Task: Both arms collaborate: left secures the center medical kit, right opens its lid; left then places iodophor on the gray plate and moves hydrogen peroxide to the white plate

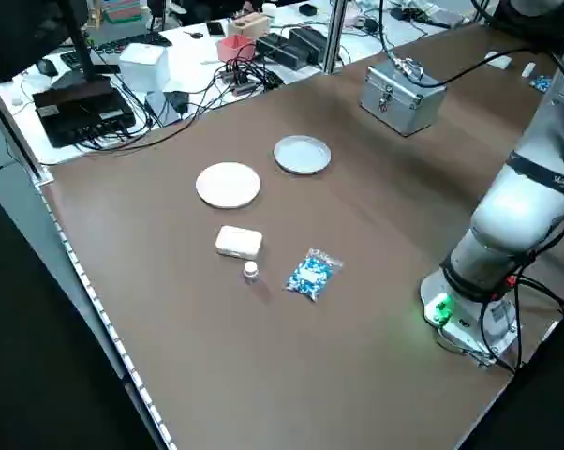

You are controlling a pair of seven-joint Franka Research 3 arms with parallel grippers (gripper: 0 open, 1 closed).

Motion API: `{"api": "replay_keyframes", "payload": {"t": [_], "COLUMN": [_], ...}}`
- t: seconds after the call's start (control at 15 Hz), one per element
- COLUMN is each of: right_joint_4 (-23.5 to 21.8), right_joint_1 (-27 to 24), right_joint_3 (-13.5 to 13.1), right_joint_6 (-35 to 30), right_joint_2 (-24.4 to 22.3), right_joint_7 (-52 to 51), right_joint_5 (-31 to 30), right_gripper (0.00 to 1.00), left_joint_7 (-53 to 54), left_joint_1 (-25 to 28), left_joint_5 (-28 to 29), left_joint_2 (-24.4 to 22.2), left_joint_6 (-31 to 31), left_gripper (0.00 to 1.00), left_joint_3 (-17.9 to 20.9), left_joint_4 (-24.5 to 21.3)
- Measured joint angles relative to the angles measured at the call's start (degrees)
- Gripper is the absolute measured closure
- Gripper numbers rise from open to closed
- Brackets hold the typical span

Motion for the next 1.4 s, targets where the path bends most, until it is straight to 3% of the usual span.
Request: {"api": "replay_keyframes", "payload": {"t": [0.93,1.4], "right_joint_4": [-0.8,-1.2], "right_joint_1": [4.4,8.0], "right_joint_3": [0.2,0.3], "right_joint_6": [0.3,1.9], "right_joint_2": [1.4,3.2], "right_joint_7": [0.1,0.2], "right_joint_5": [2.3,4.1], "right_gripper": [0.01,0.01], "left_joint_7": [0.1,-0.1], "left_joint_1": [-0.1,-0.2], "left_joint_5": [-0.6,-3.4], "left_joint_2": [0.1,4.7], "left_joint_6": [0.4,1.1], "left_gripper": [0.0,0.0], "left_joint_3": [-0.5,-0.5], "left_joint_4": [-0.2,-2.5]}}
